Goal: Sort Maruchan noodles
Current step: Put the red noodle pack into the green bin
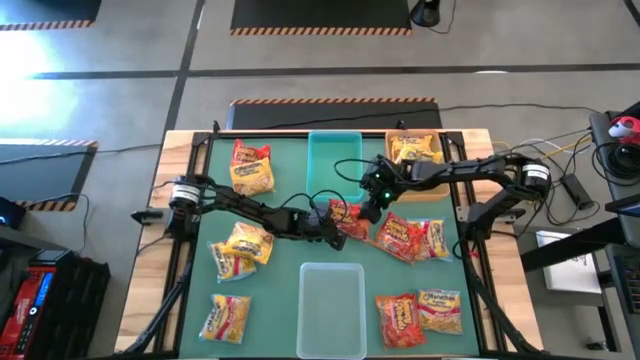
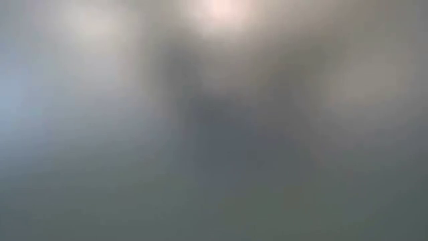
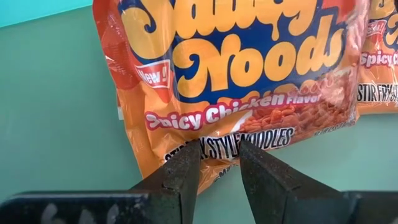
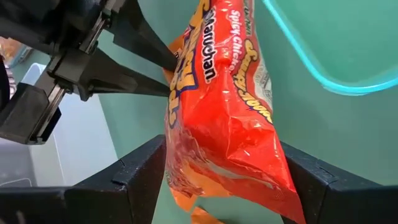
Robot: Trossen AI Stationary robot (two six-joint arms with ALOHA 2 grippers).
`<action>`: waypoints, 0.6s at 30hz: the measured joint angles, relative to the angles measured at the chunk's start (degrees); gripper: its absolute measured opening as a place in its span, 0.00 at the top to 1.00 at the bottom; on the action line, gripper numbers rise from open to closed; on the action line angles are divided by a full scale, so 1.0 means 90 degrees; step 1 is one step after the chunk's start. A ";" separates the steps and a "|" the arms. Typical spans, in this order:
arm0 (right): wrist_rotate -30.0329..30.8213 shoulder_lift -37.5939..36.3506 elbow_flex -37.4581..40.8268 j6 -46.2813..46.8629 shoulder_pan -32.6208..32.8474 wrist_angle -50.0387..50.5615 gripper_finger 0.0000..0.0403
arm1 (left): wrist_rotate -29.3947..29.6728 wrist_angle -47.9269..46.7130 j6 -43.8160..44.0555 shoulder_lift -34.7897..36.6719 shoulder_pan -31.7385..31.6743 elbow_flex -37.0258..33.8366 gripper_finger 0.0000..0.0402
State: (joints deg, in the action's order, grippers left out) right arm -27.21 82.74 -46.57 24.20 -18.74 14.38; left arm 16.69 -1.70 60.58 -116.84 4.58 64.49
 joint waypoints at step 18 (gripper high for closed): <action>0.0382 0.0000 0.0075 -0.0089 0.0138 -0.0351 0.73 | 0.0066 0.0279 -0.0057 -0.0007 0.0027 0.0214 0.75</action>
State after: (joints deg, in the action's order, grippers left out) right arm -23.77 82.74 -45.89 23.40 -17.50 11.22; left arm 17.29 0.82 60.07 -116.90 4.82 66.42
